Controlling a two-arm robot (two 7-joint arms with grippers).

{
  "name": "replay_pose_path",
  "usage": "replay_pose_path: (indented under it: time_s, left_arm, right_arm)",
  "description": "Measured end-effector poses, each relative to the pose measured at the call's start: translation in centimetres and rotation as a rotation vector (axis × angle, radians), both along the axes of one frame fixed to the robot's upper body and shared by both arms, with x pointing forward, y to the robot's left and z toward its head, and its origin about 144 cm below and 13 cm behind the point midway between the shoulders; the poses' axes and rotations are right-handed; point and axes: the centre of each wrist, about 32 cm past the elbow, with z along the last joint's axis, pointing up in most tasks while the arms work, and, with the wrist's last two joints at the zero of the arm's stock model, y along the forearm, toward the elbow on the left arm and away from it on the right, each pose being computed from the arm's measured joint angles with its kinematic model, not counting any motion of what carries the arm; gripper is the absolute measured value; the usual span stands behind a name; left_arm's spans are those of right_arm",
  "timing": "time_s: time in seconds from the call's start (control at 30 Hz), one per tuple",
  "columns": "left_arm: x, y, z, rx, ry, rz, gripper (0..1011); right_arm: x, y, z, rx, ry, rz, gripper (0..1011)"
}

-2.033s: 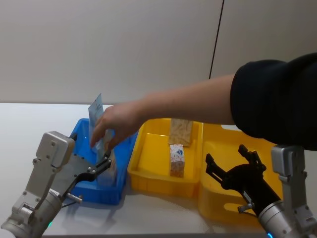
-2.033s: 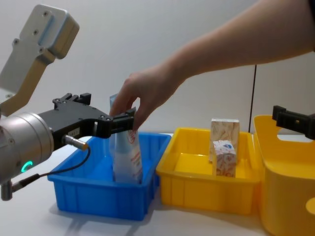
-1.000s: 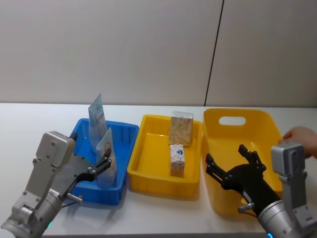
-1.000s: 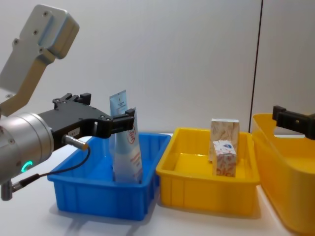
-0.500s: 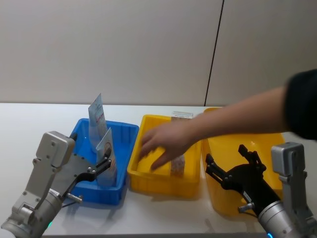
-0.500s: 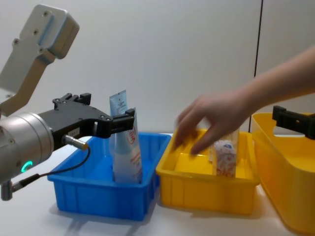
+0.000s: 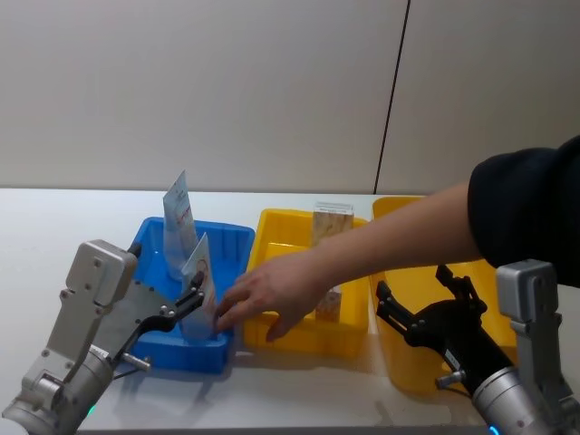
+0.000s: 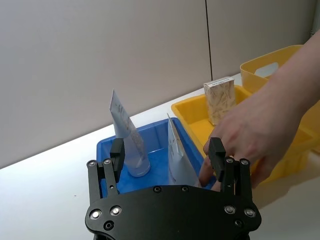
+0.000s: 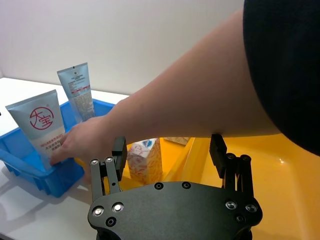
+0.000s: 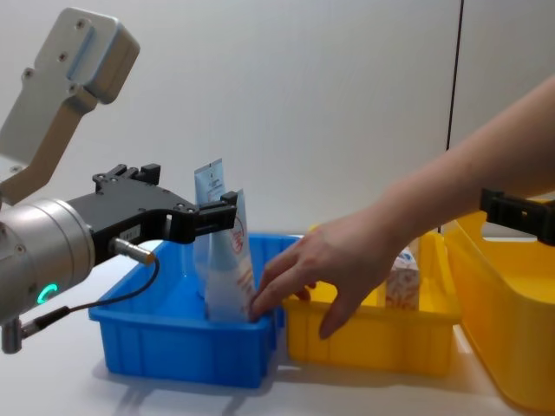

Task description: Bimanual collaborative sorting of washing and personal care products

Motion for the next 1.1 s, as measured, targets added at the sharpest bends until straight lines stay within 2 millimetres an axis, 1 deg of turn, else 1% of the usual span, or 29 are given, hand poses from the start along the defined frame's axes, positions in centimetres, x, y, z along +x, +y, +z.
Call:
replay_pose_path:
  time_s: [1.1]
  left_arm:
    - [0.00,0.00,0.00,0.000,0.000,0.000,1002]
  right_arm:
    - [0.00,0.00,0.00,0.000,0.000,0.000,1004]
